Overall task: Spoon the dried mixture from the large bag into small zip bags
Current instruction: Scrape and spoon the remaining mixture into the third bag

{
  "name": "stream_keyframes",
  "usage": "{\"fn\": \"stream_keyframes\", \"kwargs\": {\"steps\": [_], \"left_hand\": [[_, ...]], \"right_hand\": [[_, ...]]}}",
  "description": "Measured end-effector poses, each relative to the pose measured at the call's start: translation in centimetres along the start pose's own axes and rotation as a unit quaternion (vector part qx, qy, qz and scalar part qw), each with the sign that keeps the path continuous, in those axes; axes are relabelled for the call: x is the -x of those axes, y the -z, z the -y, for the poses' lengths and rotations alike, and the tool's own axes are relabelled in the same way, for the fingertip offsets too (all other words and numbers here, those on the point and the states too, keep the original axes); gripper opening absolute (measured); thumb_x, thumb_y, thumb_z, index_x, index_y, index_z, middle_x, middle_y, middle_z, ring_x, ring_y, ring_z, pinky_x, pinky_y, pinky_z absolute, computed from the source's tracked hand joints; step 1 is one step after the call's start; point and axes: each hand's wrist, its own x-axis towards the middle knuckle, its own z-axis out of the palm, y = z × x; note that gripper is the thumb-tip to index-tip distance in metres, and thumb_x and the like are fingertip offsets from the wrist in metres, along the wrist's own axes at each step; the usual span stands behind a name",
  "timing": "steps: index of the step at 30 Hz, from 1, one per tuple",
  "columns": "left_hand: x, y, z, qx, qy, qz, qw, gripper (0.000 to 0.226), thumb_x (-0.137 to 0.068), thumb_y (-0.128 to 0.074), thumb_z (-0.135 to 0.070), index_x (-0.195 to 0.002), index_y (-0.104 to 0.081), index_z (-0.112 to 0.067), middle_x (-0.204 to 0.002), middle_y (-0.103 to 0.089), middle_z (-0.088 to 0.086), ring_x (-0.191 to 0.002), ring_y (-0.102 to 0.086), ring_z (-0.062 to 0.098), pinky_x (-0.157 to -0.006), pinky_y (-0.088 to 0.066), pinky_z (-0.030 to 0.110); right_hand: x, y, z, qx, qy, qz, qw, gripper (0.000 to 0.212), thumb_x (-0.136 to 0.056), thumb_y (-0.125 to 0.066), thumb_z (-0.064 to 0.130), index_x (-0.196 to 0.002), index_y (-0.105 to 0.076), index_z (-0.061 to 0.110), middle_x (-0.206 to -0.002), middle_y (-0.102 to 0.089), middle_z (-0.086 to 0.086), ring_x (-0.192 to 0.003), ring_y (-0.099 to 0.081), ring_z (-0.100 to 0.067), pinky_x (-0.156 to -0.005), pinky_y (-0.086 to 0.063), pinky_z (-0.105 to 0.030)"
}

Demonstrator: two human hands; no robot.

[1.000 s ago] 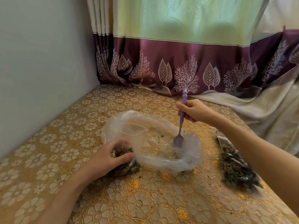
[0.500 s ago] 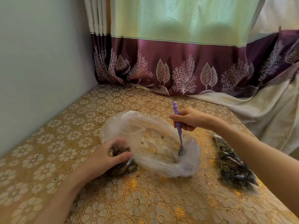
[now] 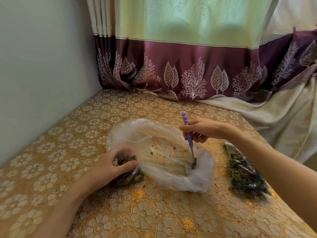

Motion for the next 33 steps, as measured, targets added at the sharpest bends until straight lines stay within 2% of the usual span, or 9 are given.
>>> {"fn": "stream_keyframes", "kwargs": {"steps": [6, 9, 12, 20, 24, 28, 33], "left_hand": [[0.0, 0.0, 0.1, -0.003, -0.004, -0.002, 1.000, 0.048, -0.061, -0.061, -0.050, -0.105, -0.059, -0.032, -0.097, -0.057, -0.016, -0.087, -0.052, -0.004, -0.064, -0.038, 0.008], [0.0, 0.0, 0.2, -0.002, -0.004, -0.001, 1.000, 0.046, -0.061, -0.062, -0.051, -0.103, -0.059, -0.034, -0.098, -0.058, -0.015, -0.088, -0.052, -0.003, -0.065, -0.038, 0.008], [0.0, 0.0, 0.1, 0.004, -0.002, 0.000, 1.000, 0.045, -0.060, -0.063, -0.053, -0.102, -0.060, -0.035, -0.095, -0.060, -0.017, -0.084, -0.055, -0.006, -0.065, -0.038, 0.009], [0.2, 0.0, 0.2, 0.001, -0.003, 0.002, 1.000, 0.046, -0.062, -0.063, -0.052, -0.104, -0.059, -0.035, -0.094, -0.061, -0.016, -0.082, -0.055, -0.008, -0.063, -0.038, 0.007], [0.1, 0.0, 0.2, -0.003, -0.003, 0.003, 1.000, 0.046, -0.061, -0.063, -0.052, -0.105, -0.058, -0.036, -0.095, -0.060, -0.017, -0.083, -0.054, -0.010, -0.062, -0.038, 0.006], [0.1, 0.0, 0.2, 0.000, -0.008, 0.004, 1.000, 0.047, -0.060, -0.063, -0.053, -0.104, -0.058, -0.037, -0.093, -0.059, -0.019, -0.080, -0.054, -0.015, -0.061, -0.039, 0.005], [0.0, 0.0, 0.3, -0.002, -0.015, 0.002, 1.000, 0.049, -0.059, -0.063, -0.055, -0.104, -0.059, -0.037, -0.092, -0.060, -0.018, -0.081, -0.054, -0.009, -0.062, -0.037, 0.007]], "right_hand": [[0.1, -0.3, -0.9, 0.025, -0.029, 0.052, 0.998, 0.041, -0.098, -0.046, 0.035, -0.074, -0.059, 0.005, -0.065, -0.062, -0.009, -0.044, -0.039, -0.010, -0.040, -0.029, -0.019], [0.1, -0.4, -1.4, 0.041, -0.052, 0.045, 0.997, 0.047, -0.097, -0.048, 0.038, -0.063, -0.062, 0.008, -0.054, -0.061, -0.001, -0.039, -0.038, -0.007, -0.037, -0.028, -0.018], [0.1, -0.2, -2.1, 0.029, -0.080, 0.034, 0.996, 0.053, -0.096, -0.049, 0.039, -0.055, -0.063, 0.008, -0.045, -0.051, 0.002, -0.035, -0.034, -0.007, -0.034, -0.026, -0.017], [-0.6, 0.2, -3.4, -0.086, -0.116, -0.027, 0.989, 0.060, -0.098, -0.045, 0.038, -0.048, -0.063, 0.008, -0.041, -0.040, 0.004, -0.032, -0.028, -0.006, -0.030, -0.023, -0.015], [-1.0, 0.4, -3.5, -0.128, -0.113, -0.070, 0.983, 0.057, -0.098, -0.046, 0.036, -0.052, -0.061, 0.006, -0.042, -0.039, 0.003, -0.032, -0.028, -0.005, -0.029, -0.022, -0.014], [-1.1, 0.6, -2.9, -0.132, -0.090, -0.117, 0.980, 0.054, -0.097, -0.048, 0.036, -0.055, -0.062, 0.005, -0.043, -0.041, 0.003, -0.032, -0.030, -0.006, -0.029, -0.022, -0.015], [-0.8, 0.9, -0.2, -0.188, -0.025, -0.179, 0.965, 0.049, -0.095, -0.052, 0.034, -0.057, -0.062, 0.005, -0.045, -0.048, 0.000, -0.032, -0.033, -0.006, -0.028, -0.024, -0.016]]}}
